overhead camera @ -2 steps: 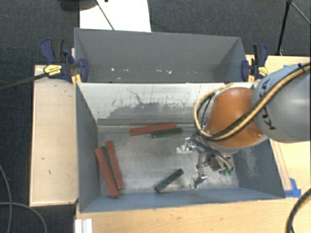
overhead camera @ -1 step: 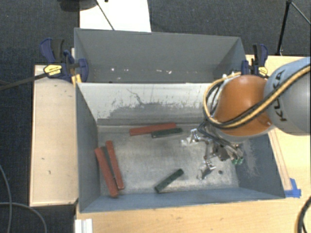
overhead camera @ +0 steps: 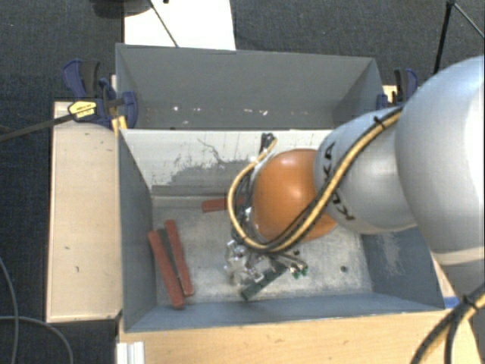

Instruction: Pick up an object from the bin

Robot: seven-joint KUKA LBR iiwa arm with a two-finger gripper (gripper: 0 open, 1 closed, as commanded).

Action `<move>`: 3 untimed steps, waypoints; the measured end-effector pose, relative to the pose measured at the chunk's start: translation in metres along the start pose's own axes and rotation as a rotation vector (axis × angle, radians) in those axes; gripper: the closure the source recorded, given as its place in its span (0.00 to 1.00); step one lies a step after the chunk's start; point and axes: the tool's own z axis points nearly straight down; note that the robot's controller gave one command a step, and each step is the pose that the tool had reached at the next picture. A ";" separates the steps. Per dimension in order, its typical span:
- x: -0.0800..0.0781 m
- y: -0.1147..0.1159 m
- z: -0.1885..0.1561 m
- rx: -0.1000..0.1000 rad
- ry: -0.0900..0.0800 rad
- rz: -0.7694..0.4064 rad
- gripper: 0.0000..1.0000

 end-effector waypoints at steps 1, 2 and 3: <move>0.000 0.000 0.000 0.000 0.000 0.001 1.00; 0.000 0.000 0.000 0.000 0.000 0.001 1.00; -0.036 -0.022 -0.100 0.002 -0.003 0.116 0.00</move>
Offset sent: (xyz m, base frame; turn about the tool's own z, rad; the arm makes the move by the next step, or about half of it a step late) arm 0.0000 0.0000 0.0000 0.0000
